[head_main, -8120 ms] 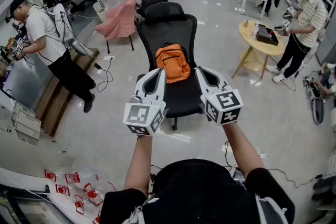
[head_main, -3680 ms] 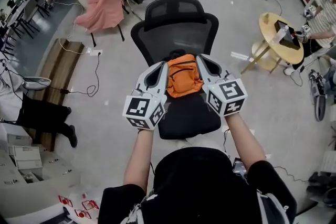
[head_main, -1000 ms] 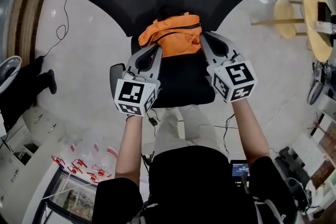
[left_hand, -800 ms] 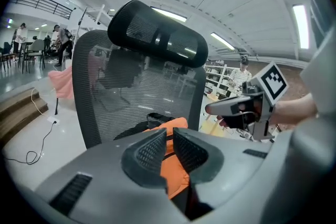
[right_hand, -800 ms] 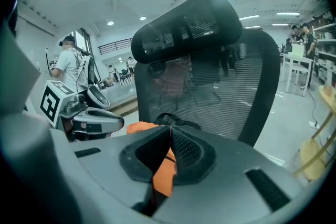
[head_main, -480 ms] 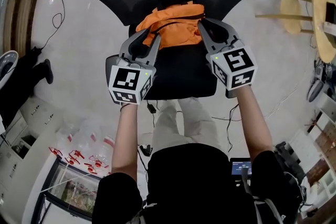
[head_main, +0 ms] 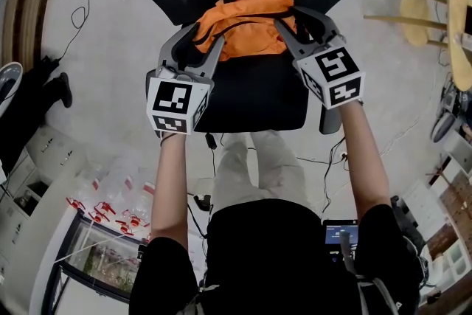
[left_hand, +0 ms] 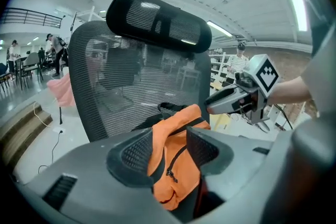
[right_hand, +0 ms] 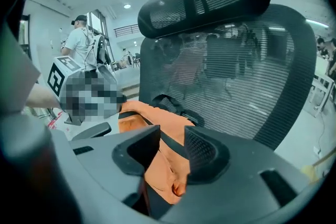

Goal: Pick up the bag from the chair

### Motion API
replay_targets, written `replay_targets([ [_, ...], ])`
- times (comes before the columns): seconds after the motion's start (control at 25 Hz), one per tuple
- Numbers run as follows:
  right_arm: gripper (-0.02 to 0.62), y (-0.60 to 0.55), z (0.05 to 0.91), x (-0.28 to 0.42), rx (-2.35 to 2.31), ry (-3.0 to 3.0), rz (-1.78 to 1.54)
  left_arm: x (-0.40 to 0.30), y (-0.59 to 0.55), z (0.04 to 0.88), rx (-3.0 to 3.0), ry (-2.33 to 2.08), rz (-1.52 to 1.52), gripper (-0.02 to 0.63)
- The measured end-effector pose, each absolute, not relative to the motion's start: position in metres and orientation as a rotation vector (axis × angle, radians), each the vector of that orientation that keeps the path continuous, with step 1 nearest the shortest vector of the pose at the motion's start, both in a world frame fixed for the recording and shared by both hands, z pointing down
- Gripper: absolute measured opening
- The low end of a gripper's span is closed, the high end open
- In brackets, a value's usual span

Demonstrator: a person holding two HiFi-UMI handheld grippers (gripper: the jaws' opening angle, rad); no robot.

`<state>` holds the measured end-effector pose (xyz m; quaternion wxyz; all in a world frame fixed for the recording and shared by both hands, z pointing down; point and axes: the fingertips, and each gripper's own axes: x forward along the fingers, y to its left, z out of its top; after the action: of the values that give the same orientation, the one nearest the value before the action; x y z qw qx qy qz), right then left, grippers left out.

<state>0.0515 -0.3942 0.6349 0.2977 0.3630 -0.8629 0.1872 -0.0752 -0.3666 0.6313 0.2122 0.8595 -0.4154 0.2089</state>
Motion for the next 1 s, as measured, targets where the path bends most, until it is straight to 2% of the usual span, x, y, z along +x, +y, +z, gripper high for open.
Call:
replay_targets([
  [0.36,0.272,-0.403,0.652,0.049,0.861,-2.279,0.453,-0.078,-0.376,0.640,2.428,-1.131,0.629,0.237],
  [0.56,0.298,-0.405,0.657,0.045,0.828,-2.269,0.438,-0.082,-0.379,0.636,2.470,-1.147,0.667,0.278],
  [1.0,0.342,-0.416,0.677,0.046,0.842,-2.247,0.406,-0.081,-0.387,0.669,2.446,-1.082,0.676,0.300],
])
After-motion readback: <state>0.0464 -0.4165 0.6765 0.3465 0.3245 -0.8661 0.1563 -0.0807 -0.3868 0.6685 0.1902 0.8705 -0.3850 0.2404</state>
